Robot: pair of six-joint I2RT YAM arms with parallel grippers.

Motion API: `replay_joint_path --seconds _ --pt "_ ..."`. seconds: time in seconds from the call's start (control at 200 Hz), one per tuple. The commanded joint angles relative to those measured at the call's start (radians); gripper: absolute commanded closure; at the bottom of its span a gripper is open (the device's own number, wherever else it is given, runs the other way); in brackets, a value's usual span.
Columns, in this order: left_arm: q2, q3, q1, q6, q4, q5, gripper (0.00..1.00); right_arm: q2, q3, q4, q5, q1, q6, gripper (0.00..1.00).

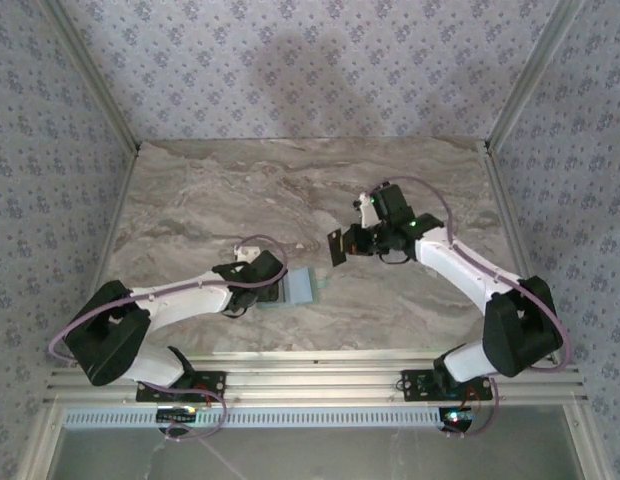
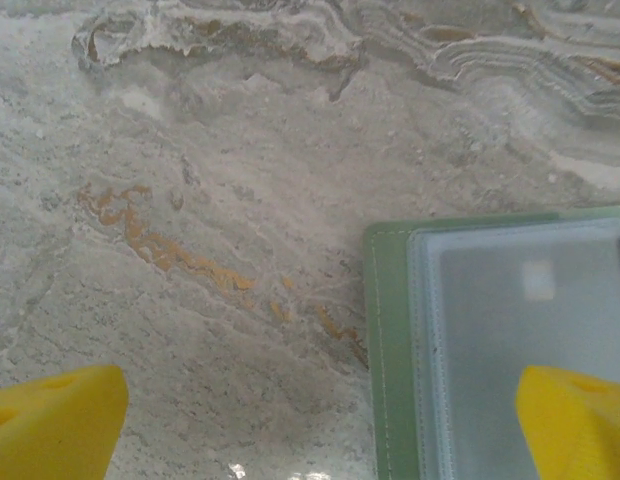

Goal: Put the credit cards into the card holder

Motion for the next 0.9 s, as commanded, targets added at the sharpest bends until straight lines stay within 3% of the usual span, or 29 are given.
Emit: replay_joint_path --seconds 0.0,0.325,0.894 --pt "0.014 0.005 0.001 -0.043 -0.038 -0.033 0.0 0.003 -0.058 0.204 -0.069 0.063 0.129 1.0" --pt "0.053 0.003 -0.002 -0.107 -0.095 -0.056 0.0 0.098 -0.167 0.461 -0.043 0.186 0.251 1.0" --pt "0.057 -0.024 -0.017 -0.145 -0.092 -0.064 0.0 0.18 -0.275 0.725 0.039 0.276 0.389 1.0"
